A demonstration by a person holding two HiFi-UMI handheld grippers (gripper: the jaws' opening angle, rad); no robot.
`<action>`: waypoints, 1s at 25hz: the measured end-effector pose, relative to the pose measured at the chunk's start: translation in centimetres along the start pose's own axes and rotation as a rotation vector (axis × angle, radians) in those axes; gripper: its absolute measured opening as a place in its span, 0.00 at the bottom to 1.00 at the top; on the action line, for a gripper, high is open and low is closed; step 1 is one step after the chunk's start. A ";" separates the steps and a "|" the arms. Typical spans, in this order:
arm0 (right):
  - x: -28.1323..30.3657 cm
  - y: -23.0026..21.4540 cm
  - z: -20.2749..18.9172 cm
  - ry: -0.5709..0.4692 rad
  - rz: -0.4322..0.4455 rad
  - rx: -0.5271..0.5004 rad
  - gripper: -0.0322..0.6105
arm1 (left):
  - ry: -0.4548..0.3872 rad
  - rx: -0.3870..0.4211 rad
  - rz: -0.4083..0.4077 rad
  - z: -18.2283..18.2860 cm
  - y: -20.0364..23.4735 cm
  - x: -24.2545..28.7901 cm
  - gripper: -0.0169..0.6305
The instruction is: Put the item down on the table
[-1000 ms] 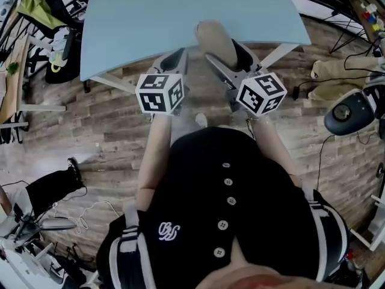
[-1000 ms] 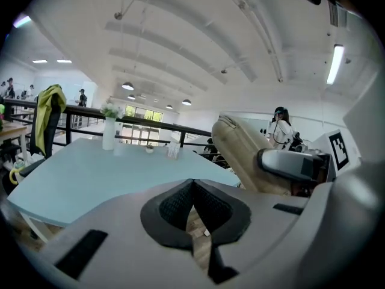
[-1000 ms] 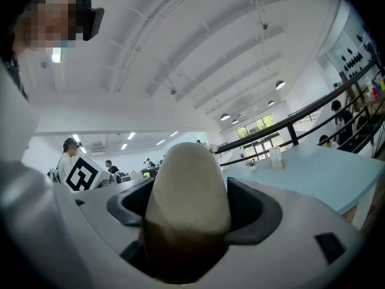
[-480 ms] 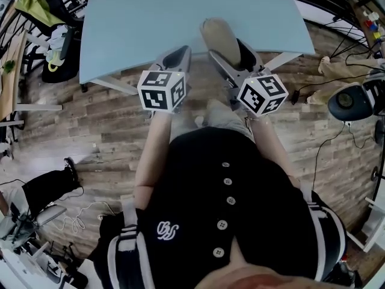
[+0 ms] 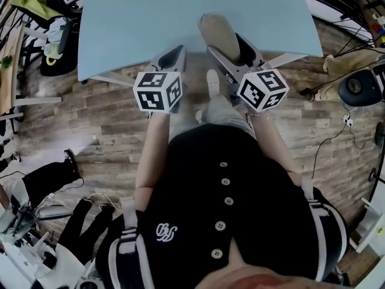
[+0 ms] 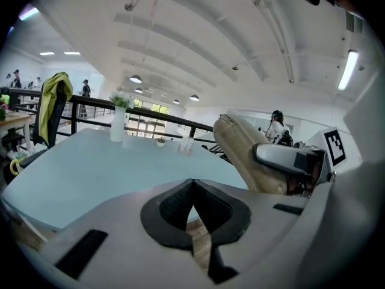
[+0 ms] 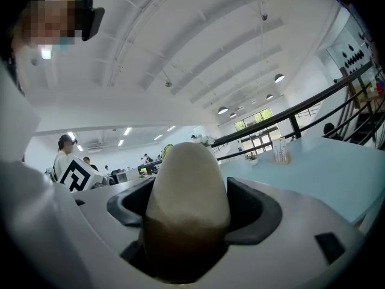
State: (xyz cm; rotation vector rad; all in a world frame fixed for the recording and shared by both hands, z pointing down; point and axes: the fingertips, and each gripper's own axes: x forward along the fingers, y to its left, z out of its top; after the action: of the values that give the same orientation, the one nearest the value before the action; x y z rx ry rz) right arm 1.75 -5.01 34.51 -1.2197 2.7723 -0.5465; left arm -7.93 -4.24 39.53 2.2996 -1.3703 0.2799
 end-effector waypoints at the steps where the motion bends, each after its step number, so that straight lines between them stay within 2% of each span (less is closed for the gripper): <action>1: 0.5 -0.2 -0.1 0.000 0.003 0.002 0.64 | 0.001 -0.003 0.003 0.0 0.4 0.3 0.04; 6: 3.2 -2.1 -0.1 0.011 0.021 0.014 0.64 | 0.016 -0.012 0.021 0.5 2.1 2.8 0.04; 13: 9.2 -7.2 2.7 0.010 0.055 0.040 0.64 | 0.015 0.011 0.055 5.1 5.0 7.7 0.04; 19: 14.1 -10.2 4.7 0.049 0.132 0.036 0.64 | 0.006 -0.037 0.109 7.4 6.7 12.0 0.04; 25: 17.2 -13.0 5.4 0.088 0.173 0.002 0.64 | -0.015 -0.072 0.137 9.4 8.8 16.2 0.04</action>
State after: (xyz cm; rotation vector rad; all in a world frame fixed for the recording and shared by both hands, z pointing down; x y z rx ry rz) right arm 0.20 -27.19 35.36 -0.9648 2.9119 -0.6010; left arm -8.25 -24.95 39.97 2.1577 -1.5229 0.2515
